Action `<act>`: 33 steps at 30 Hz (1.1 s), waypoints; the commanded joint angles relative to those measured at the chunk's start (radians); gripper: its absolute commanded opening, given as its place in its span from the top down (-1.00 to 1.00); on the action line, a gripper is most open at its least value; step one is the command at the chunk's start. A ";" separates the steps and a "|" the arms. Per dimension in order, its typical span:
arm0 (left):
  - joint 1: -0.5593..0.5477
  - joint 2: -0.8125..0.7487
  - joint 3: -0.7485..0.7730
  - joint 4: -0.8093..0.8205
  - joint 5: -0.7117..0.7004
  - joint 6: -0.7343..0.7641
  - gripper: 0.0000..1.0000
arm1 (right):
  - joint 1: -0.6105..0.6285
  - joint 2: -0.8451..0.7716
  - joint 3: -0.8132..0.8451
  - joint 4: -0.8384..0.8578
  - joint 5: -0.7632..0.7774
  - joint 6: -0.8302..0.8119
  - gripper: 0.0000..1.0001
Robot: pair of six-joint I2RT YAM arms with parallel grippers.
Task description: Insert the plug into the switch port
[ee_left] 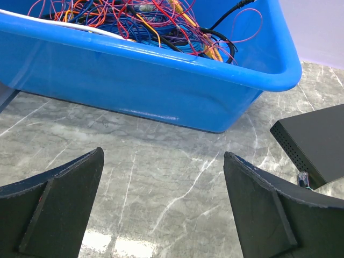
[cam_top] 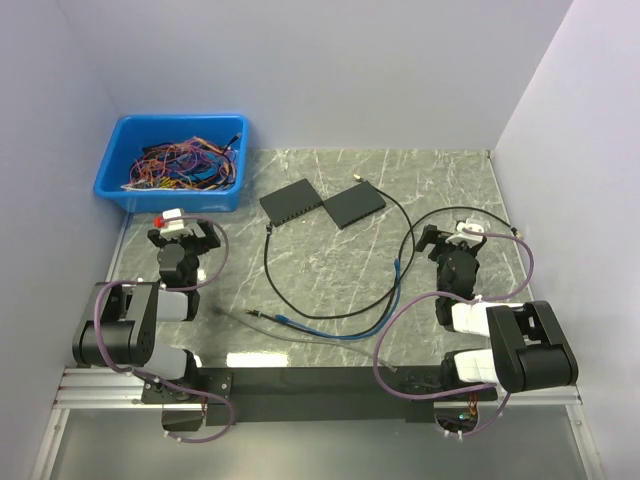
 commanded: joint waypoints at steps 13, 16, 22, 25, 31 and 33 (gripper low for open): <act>0.000 0.001 0.003 0.025 0.012 0.003 -0.99 | -0.005 -0.012 0.025 0.036 -0.001 -0.004 -1.00; 0.001 0.001 0.001 0.024 0.012 0.003 -0.99 | 0.016 -0.085 0.101 -0.206 -0.052 -0.050 -1.00; 0.001 0.003 0.001 0.027 0.012 0.003 -0.99 | 0.110 -0.125 0.469 -0.811 -0.142 -0.007 -1.00; 0.001 0.001 0.001 0.025 0.012 0.003 -0.99 | 0.260 -0.265 0.448 -0.828 -0.096 -0.029 -1.00; 0.001 0.003 0.001 0.024 0.012 0.001 -0.99 | 0.322 -0.550 0.351 -0.797 -0.133 0.392 -1.00; 0.001 0.003 0.002 0.027 0.010 0.001 -0.99 | 0.320 -0.558 0.313 -0.770 -0.238 0.414 -1.00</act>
